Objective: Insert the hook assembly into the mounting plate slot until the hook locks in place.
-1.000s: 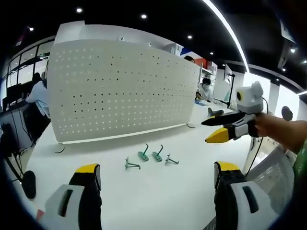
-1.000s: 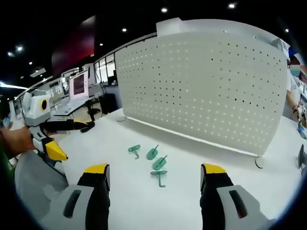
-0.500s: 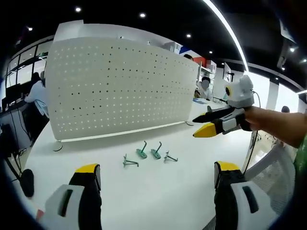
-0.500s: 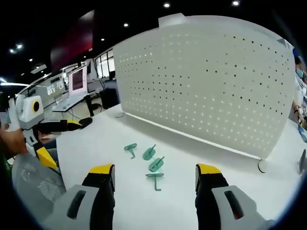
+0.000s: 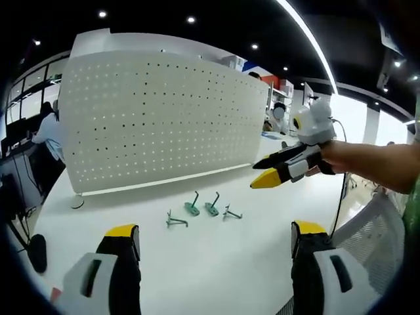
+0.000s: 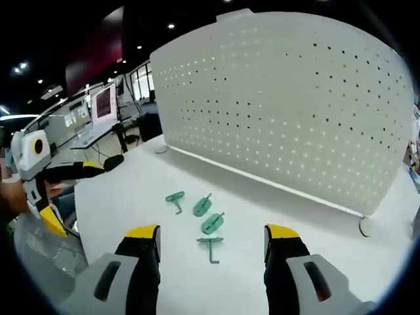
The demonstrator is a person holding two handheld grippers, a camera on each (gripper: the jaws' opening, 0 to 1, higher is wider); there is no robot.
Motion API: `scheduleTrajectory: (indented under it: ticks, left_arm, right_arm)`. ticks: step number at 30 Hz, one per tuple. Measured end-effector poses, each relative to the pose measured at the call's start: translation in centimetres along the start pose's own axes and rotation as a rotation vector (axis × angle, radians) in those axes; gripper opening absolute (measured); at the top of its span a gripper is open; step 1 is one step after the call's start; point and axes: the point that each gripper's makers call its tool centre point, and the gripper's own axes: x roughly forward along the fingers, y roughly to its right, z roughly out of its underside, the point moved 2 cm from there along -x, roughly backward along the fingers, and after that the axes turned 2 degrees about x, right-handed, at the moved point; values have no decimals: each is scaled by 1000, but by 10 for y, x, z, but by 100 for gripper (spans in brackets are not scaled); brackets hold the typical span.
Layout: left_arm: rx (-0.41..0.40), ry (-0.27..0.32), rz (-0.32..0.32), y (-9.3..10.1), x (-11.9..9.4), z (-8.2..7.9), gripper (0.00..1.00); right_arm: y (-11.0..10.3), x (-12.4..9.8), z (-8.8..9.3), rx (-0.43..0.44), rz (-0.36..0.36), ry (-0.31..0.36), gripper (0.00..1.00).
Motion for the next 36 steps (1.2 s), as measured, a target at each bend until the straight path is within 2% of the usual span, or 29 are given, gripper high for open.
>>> scheduleTrajectory:
  ticks: [36]
  left_arm:
    - [-11, 15, 11, 1, 2, -3, 97]
  right_arm:
    - [-3, 48, 5, 20, -60, -106, 58]
